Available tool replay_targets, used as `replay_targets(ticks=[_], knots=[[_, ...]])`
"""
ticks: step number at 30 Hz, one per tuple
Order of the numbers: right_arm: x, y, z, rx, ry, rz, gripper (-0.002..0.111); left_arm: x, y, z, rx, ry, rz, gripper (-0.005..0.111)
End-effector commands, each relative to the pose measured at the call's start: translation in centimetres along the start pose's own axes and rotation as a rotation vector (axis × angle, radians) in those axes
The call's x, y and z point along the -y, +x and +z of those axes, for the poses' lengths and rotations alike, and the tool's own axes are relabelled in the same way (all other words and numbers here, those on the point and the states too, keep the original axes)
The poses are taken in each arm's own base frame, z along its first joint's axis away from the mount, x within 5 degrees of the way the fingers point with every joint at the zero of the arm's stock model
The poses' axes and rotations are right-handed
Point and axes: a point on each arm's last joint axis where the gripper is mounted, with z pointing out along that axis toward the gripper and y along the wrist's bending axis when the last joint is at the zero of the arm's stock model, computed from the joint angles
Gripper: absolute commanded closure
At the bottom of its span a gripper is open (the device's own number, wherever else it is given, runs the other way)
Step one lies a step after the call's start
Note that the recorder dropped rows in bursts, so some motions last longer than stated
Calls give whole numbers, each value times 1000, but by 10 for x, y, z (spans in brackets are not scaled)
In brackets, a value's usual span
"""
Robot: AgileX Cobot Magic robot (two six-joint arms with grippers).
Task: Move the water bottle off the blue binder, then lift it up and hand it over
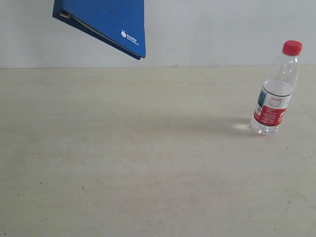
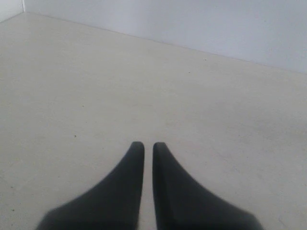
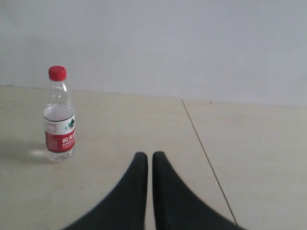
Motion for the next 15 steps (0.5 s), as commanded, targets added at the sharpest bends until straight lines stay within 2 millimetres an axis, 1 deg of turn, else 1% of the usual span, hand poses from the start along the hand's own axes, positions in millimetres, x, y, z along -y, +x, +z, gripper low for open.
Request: replay_targets(ticks=[1,3,5,6,7,8,9,10,11,12,13,15], knots=[[-8,-32,-10,356,-18,150,107,0,-1,0,9,2,-5,100],[-21,-45,-15,534,-72,183,107,0,-1,0,9,2,-5,100],[-37,-41,-2,568,-79,151,107,0,-1,0,9,2,-5,100],[-43,-36,7,558,-116,161,107,0,-1,0,9,2,-5,100],[-54,-24,24,528,-164,176,107,0,-1,0,9,2,-5,100],[-62,-14,37,507,-191,182,107,0,-1,0,9,2,-5,100],[-72,1,54,477,-216,183,107,0,-1,0,9,2,-5,100],[-82,15,68,490,-241,182,107,0,-1,0,9,2,-5,100],[-90,33,82,472,-248,168,107,0,-1,0,9,2,-5,100],[-96,47,91,472,-252,158,107,0,-1,0,9,2,-5,100],[-103,68,104,457,-249,149,107,0,-1,0,9,2,-5,100],[-111,96,117,427,-251,184,107,0,-1,0,9,2,-5,100]])
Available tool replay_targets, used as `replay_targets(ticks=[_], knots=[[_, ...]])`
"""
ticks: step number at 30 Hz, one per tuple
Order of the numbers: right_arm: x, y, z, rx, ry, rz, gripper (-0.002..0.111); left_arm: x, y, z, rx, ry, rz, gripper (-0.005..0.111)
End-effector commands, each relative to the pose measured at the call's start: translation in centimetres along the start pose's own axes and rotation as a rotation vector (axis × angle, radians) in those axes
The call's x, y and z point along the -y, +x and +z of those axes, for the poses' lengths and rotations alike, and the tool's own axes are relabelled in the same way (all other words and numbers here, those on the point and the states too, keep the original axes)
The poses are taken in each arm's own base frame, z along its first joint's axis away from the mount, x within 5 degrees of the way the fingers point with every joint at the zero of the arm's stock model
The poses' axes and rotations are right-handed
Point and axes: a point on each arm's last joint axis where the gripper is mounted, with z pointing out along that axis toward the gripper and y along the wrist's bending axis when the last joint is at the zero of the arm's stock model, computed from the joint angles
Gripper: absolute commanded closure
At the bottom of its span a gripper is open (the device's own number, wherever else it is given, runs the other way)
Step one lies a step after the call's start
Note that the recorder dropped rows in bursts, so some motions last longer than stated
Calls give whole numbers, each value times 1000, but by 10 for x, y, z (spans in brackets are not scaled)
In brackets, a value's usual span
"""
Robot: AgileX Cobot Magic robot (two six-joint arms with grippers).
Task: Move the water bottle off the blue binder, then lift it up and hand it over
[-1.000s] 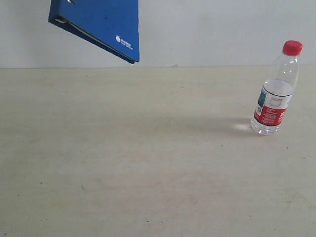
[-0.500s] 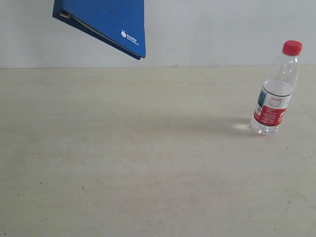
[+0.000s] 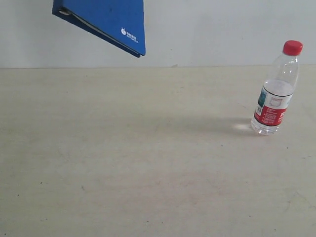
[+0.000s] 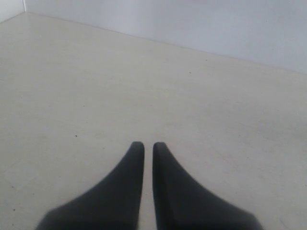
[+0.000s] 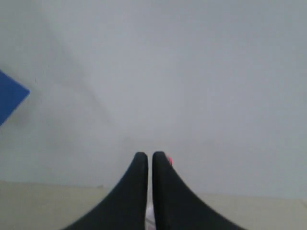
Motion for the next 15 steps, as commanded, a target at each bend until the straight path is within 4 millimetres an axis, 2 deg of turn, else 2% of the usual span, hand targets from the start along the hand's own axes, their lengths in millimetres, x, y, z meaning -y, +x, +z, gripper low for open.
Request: replay_targets(ticks=[1,3,7,10,15], knots=[[-5,55,3,34,-7,61,107,0,-1,0,9,2,-5,100],[0,70,3,-125,64,115,107,0,-1,0,9,2,-5,100],[6,85,-1,-297,120,27,107,0,-1,0,9,2,-5,100],[9,98,-7,-454,173,70,107,0,-1,0,9,2,-5,100],[7,96,-6,-427,159,134,107,0,-1,0,9,2,-5,100]])
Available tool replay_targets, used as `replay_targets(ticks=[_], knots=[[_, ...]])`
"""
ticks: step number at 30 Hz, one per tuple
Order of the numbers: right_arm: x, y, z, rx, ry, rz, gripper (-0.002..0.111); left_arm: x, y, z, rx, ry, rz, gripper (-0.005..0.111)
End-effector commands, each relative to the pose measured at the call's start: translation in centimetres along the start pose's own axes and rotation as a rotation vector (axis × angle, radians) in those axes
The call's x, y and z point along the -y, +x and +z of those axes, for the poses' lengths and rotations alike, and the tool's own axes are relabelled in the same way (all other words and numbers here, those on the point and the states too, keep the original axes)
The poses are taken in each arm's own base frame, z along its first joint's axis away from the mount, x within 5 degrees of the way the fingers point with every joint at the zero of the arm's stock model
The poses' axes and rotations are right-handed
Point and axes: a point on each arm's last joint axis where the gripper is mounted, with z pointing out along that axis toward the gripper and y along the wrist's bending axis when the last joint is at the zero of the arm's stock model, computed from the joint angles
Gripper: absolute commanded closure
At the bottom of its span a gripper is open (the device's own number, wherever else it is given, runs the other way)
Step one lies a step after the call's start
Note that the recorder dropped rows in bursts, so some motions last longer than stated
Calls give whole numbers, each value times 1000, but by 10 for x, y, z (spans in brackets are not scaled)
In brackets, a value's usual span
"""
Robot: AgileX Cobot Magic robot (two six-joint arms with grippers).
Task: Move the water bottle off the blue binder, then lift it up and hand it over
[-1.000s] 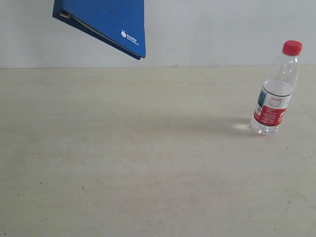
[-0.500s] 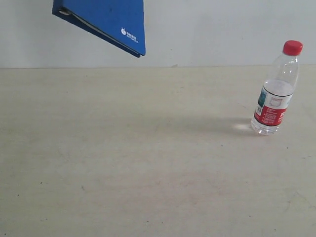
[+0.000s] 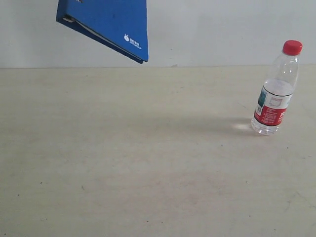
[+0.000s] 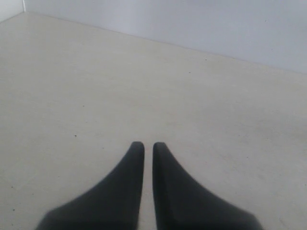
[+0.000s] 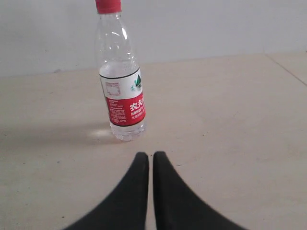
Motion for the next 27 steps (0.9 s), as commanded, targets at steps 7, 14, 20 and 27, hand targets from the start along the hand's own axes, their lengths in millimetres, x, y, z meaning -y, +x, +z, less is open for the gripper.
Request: replay_targets(ticks=[7,14,20,27], knots=[[-12,-2,-1,33,-124,-223,107,0,-1,0,9,2,-5,100],[-13,-3,-1,48,-137,-111,107,0,-1,0,9,2,-5,100],[-13,6,-2,-54,-144,-85,107,0,-1,0,9,2,-5,100],[-13,5,-2,-52,-142,-93,107,-1,-1,0,12,-16,-1,100]])
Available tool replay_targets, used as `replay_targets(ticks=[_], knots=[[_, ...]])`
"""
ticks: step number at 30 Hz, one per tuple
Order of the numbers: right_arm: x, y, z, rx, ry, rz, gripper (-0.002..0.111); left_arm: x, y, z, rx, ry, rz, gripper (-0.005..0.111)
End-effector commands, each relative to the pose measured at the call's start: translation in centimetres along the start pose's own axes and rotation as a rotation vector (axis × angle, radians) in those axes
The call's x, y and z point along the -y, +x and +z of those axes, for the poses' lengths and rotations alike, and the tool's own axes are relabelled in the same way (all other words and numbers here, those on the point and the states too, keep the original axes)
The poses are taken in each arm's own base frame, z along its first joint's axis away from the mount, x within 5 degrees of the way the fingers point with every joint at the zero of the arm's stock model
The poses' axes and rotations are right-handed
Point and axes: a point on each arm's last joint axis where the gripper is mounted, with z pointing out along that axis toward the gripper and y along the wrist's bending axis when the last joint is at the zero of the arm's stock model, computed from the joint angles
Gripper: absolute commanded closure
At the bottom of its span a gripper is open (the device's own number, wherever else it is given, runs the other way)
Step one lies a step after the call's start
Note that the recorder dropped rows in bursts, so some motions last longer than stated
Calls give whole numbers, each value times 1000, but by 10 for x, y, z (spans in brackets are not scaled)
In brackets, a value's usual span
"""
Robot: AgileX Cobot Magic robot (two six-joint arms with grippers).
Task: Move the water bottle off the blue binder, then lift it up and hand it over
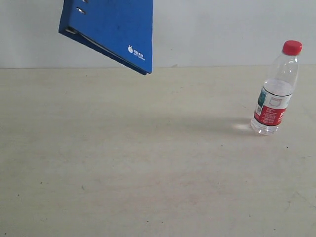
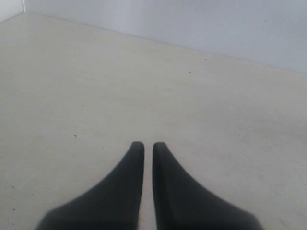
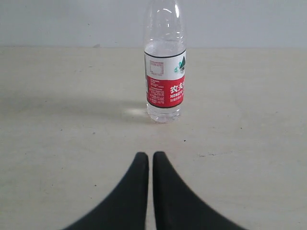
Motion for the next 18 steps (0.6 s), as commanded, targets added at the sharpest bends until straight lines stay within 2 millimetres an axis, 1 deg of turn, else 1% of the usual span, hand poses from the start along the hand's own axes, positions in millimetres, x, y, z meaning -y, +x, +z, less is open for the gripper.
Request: replay_targets(ticks=[1,5,11,18], knots=[[1,0,0,6,9,-8,107,-2,-1,0,15,-35,-5,100],[1,0,0,6,9,-8,107,-5,-1,0,23,-87,-19,100],[1,0,0,6,9,-8,107,1,-1,0,7,13,13,100],[1,-1,0,9,8,-5,107,1,-1,0,7,18,14,100]])
